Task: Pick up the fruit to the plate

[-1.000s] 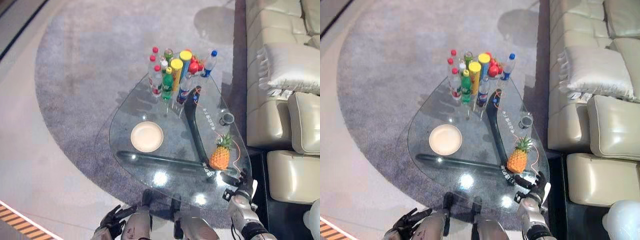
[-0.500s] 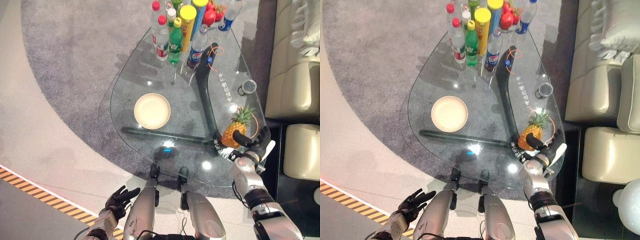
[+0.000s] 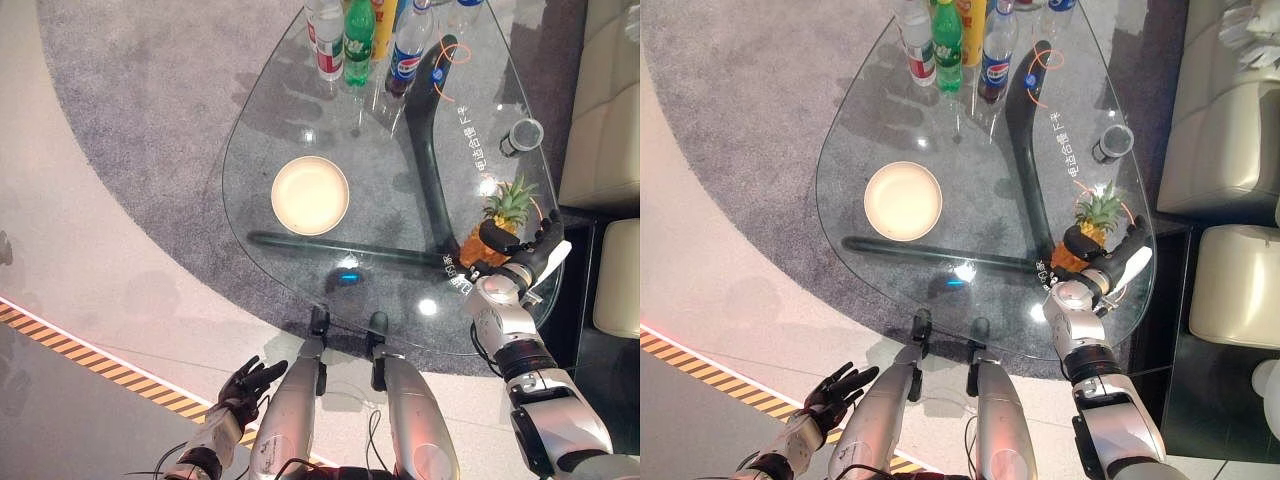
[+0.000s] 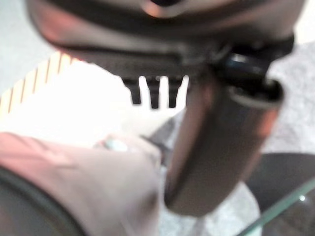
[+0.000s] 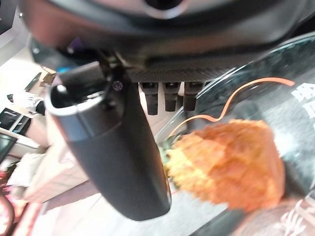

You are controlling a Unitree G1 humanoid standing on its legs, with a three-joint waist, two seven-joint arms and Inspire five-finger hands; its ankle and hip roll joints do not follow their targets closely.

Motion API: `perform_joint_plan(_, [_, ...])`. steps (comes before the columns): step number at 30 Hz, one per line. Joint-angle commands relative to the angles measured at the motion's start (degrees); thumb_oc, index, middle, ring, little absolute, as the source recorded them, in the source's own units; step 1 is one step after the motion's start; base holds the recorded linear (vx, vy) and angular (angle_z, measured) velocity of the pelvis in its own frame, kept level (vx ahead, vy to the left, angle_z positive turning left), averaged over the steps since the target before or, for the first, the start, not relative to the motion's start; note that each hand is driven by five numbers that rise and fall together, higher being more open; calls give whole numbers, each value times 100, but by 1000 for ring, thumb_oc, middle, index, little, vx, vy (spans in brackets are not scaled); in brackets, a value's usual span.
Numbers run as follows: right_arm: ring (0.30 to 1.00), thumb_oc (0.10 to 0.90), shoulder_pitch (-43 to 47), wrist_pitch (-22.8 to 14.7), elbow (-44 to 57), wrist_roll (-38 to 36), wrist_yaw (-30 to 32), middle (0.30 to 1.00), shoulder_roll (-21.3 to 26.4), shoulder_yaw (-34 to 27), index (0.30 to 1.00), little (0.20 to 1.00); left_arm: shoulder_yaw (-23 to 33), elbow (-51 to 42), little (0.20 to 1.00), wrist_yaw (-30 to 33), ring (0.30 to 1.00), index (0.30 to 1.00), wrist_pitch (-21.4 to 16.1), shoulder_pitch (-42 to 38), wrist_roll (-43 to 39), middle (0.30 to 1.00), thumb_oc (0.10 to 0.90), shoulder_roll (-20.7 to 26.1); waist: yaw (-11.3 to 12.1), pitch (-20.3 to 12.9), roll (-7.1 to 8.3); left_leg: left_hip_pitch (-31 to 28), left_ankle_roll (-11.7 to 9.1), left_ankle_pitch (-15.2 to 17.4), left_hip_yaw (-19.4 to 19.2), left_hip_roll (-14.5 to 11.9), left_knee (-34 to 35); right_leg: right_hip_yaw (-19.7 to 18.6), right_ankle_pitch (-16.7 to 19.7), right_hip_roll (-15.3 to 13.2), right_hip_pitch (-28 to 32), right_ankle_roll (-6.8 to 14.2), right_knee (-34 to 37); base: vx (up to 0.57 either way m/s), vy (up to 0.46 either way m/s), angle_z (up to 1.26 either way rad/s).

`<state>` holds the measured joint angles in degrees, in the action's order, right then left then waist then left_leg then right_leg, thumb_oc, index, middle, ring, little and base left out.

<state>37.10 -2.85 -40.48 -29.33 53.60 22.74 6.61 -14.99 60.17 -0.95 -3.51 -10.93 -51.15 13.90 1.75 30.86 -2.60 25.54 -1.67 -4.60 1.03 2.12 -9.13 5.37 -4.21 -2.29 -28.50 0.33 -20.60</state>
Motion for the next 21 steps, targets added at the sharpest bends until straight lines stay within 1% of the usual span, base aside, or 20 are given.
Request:
perform_joint_plan(1, [900, 800, 55, -74, 290, 116, 550, 900, 565, -43, 900, 900, -53, -264, 900, -156, 900, 900, -193, 341, -280, 900, 800, -54, -20, -106, 20, 323, 18, 675, -1, 224, -1016, -116, 391, 27, 252, 62, 652, 0, 0, 0])
perform_joint_plan(4, [900, 800, 46, -13, 179, 64, 640, 900, 471, -23, 900, 900, -119, -367, 900, -163, 900, 900, -214, 359, -378, 900, 800, -83, -14, -106, -3, 374, 29, 677, 4, 240, -1036, -121, 394, 22, 184, 61, 612, 0, 0, 0])
perform_joint_plan(9, [900, 800, 50, 75, 132, -18, 577, 900, 386, 55, 900, 900, -132, -500, 900, -209, 900, 900, -216, 372, -488, 900, 800, -104, -11, -106, -20, 436, 42, 662, -4, 262, -1060, -142, 407, 21, 93, 59, 556, 15, 20, 0])
perform_joint_plan(13, [900, 800, -3, 84, 208, -156, 355, 900, 309, 145, 900, 900, -140, -630, 900, -194, 900, 900, -225, 395, -525, 900, 800, -110, -8, -106, -30, 465, 35, 648, 5, 271, -1077, -158, 417, 20, 51, 68, 517, 0, 0, 0])
perform_joint_plan(17, [900, 800, 4, 33, 272, -266, -70, 900, 365, 231, 900, 900, -144, -712, 900, -124, 900, 900, -213, 380, -595, 900, 800, -103, -6, -106, -24, 493, 41, 629, 4, 276, -1064, -153, 421, 17, 0, 72, 495, 0, 0, 0])
perform_joint_plan(21, [900, 800, 96, -18, 269, -484, -216, 900, 378, 288, 900, 900, -119, -690, 900, -142, 900, 900, -223, 374, -640, 900, 800, -104, 11, -106, -28, 539, 38, 604, 2, 269, -1069, -151, 426, 9, -84, 86, 433, 0, 0, 0])
